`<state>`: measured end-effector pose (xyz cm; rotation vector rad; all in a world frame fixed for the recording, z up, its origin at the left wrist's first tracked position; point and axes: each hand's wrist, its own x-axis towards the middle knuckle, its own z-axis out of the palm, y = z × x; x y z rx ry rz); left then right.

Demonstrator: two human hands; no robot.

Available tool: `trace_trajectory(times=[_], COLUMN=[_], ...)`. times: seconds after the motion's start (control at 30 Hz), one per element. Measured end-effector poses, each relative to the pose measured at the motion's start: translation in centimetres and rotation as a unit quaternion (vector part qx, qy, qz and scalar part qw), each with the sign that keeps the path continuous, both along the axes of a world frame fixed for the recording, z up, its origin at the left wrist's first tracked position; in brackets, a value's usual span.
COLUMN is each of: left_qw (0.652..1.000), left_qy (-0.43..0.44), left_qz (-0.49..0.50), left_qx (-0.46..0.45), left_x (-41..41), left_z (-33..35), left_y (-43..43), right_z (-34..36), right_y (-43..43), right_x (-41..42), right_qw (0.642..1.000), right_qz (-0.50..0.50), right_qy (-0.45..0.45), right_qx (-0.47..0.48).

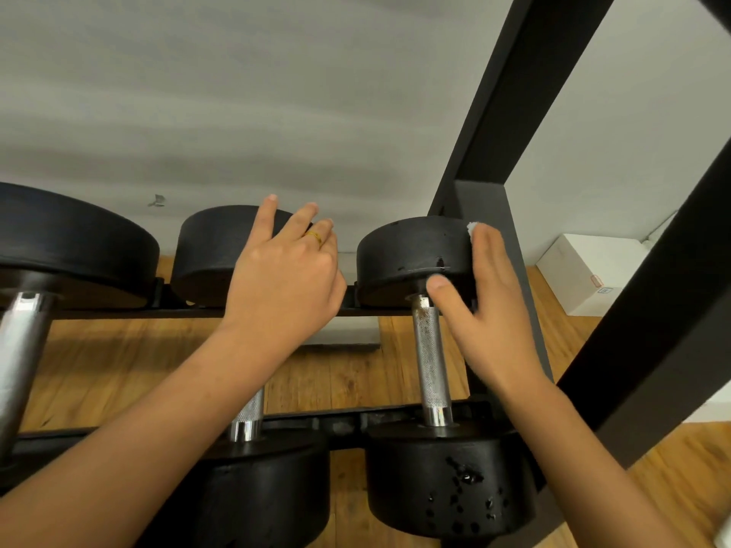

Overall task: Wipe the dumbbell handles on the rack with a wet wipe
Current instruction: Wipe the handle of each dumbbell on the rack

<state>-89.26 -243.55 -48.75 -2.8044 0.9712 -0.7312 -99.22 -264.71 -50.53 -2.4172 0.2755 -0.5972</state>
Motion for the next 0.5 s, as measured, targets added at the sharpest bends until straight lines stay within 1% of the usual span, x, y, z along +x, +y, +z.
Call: trace_trajectory(times=[0.13, 0.2, 0.27, 0.3, 0.37, 0.43, 0.47, 0.5], left_qw=[1.000, 1.000, 1.000, 1.000, 1.000, 1.000, 1.000, 1.000], left_qy=[0.000, 0.004, 0.007, 0.007, 0.005, 0.006, 0.008, 0.008], left_qz=[0.002, 0.002, 0.002, 0.002, 0.003, 0.005, 0.006, 0.006], left_qx=[-0.005, -0.008, -0.010, -0.009, -0.005, 0.001, 0.004, 0.007], left_x=[0.1, 0.1, 0.0, 0.0, -0.1, -0.1, -0.1, -0.1], left_z=[0.0, 0.0, 0.1, 0.0, 0.0, 0.1, 0.2, 0.2], left_y=[0.0, 0.0, -0.1, -0.1, -0.1, -0.1, 0.0, 0.1], right_z=[-0.5, 0.4, 1.0, 1.0, 0.9, 0.8, 0.9, 1.1], right_y=[-0.5, -0.8, -0.1, 0.6, 2.1, 2.0, 1.2, 0.5], right_x=[-0.8, 0.4, 1.0, 0.6, -0.9, -1.8, -1.7, -1.4], right_qw=[0.998, 0.998, 1.000, 1.000, 0.995, 0.983, 0.980, 0.981], right_qz=[0.019, 0.002, -0.015, -0.010, 0.028, 0.064, 0.061, 0.047], right_qy=[0.024, 0.039, 0.025, 0.014, 0.004, 0.021, 0.036, 0.050], right_qx=[-0.058, -0.045, -0.009, -0.017, -0.093, -0.169, -0.188, -0.184])
